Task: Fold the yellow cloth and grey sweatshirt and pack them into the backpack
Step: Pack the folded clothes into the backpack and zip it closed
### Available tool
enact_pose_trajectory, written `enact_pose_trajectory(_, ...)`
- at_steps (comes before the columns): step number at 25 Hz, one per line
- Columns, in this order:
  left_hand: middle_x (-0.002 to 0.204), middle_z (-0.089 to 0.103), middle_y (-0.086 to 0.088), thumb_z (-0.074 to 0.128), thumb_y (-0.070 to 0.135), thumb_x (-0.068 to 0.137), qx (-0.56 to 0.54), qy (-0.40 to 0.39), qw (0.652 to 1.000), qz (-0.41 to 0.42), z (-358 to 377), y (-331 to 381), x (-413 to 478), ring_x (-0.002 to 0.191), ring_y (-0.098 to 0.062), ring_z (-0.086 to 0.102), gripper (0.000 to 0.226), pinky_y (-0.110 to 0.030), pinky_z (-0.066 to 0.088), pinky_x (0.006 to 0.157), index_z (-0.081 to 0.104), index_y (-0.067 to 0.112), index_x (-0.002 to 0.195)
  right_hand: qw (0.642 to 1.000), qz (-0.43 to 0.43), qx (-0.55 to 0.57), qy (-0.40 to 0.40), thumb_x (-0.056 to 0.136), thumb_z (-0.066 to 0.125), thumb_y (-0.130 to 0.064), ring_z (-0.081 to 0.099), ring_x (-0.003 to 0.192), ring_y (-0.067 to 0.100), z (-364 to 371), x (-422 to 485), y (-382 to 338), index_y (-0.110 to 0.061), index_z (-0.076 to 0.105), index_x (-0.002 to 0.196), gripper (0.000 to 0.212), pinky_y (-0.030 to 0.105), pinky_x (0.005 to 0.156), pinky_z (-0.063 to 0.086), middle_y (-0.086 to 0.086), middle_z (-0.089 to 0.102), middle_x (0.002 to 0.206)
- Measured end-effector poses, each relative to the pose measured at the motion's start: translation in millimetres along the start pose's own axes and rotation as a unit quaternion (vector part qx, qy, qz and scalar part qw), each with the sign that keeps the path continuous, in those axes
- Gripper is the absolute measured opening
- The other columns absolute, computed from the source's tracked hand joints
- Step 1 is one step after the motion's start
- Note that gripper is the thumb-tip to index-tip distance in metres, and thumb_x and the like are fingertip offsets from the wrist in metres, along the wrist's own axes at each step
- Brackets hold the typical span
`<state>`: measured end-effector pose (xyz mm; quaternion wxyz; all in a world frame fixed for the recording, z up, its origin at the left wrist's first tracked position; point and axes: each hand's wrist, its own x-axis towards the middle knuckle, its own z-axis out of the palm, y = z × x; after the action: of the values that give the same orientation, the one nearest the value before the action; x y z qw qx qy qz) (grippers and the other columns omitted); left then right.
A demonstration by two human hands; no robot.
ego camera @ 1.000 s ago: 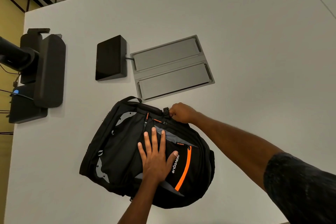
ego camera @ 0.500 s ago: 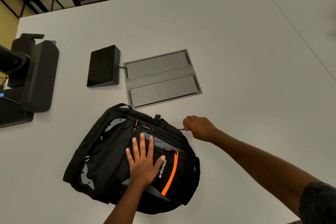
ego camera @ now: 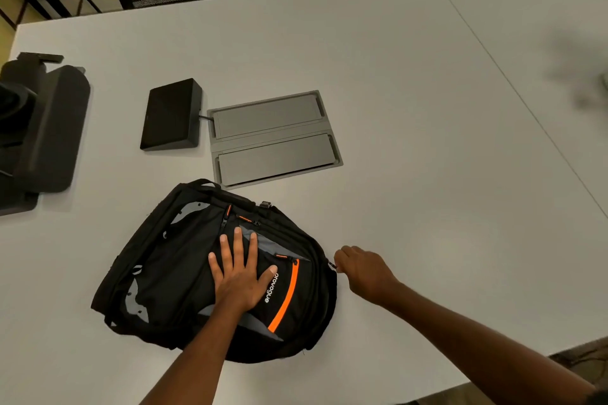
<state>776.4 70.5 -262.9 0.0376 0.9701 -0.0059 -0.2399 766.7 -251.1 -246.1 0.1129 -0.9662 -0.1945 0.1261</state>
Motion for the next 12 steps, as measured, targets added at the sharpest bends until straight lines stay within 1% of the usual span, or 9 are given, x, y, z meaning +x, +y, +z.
enact_pose_trajectory(4, 0.165, -0.05, -0.002, -0.004, 0.088, 0.083, -0.008, -0.01, 1.0, -0.011, -7.0, 6.6, -1.6, 0.15, -0.03, -0.05, 0.101, -0.054, -0.041, 0.111, -0.025, 0.033, 0.165, 1.0, -0.005, 0.0, 0.005, 0.074, 0.086, -0.003, 0.056, 0.058, 0.012, 7.8, -36.8, -17.2, -0.022, 0.06, 0.083, 0.033, 0.024, 0.045, 0.027, -0.008, 0.061, 0.075)
enact_pose_trajectory(6, 0.16, -0.056, -0.001, -0.007, 0.089, 0.079, -0.018, -0.025, 0.999, -0.014, -10.3, 8.4, -1.6, 0.148, -0.031, -0.052, 0.103, -0.054, -0.042, 0.109, -0.031, 0.033, 0.162, 1.0, -0.001, 0.004, 0.007, 0.071, 0.087, -0.003, 0.054, 0.056, 0.011, 14.5, -56.5, -26.4, -0.023, 0.06, 0.081, 0.035, 0.023, 0.045, 0.025, -0.009, 0.059, 0.073)
enact_pose_trajectory(7, 0.159, -0.057, -0.001, -0.007, 0.09, 0.079, -0.022, -0.029, 0.999, -0.016, -10.6, 9.1, -0.7, 0.148, -0.032, -0.052, 0.103, -0.056, -0.04, 0.11, -0.033, 0.033, 0.161, 1.0, 0.003, 0.009, 0.009, 0.072, 0.087, -0.003, 0.053, 0.056, 0.011, 18.3, -65.4, -29.8, -0.023, 0.059, 0.081, 0.035, 0.023, 0.046, 0.024, -0.01, 0.058, 0.072)
enact_pose_trajectory(8, 0.159, -0.057, -0.002, -0.004, 0.091, 0.081, -0.022, -0.031, 0.999, -0.018, -11.0, 10.2, -0.1, 0.149, -0.033, -0.051, 0.103, -0.058, -0.036, 0.114, -0.035, 0.033, 0.16, 1.0, 0.006, 0.01, 0.011, 0.073, 0.088, -0.005, 0.053, 0.056, 0.011, 22.3, -73.2, -32.4, -0.023, 0.059, 0.081, 0.035, 0.023, 0.046, 0.024, -0.01, 0.057, 0.072)
enact_pose_trajectory(10, 0.16, -0.056, -0.004, 0.008, 0.09, 0.091, -0.022, -0.031, 0.999, -0.024, -10.6, 11.9, 0.2, 0.151, -0.035, -0.048, 0.101, -0.063, -0.026, 0.122, -0.036, 0.032, 0.16, 1.0, 0.008, 0.014, 0.002, 0.077, 0.088, -0.01, 0.054, 0.058, 0.01, 29.4, -85.3, -38.4, -0.024, 0.058, 0.082, 0.034, 0.022, 0.047, 0.026, -0.011, 0.057, 0.073)
enact_pose_trajectory(12, 0.161, -0.055, -0.004, 0.017, 0.086, 0.096, -0.018, -0.027, 0.999, -0.027, -8.8, 13.8, -0.3, 0.152, -0.035, -0.046, 0.099, -0.065, -0.022, 0.124, -0.035, 0.032, 0.161, 1.0, 0.004, 0.019, -0.013, 0.075, 0.09, -0.012, 0.056, 0.058, 0.01, 36.2, -92.9, -48.7, -0.024, 0.06, 0.082, 0.034, 0.021, 0.048, 0.027, -0.011, 0.059, 0.073)
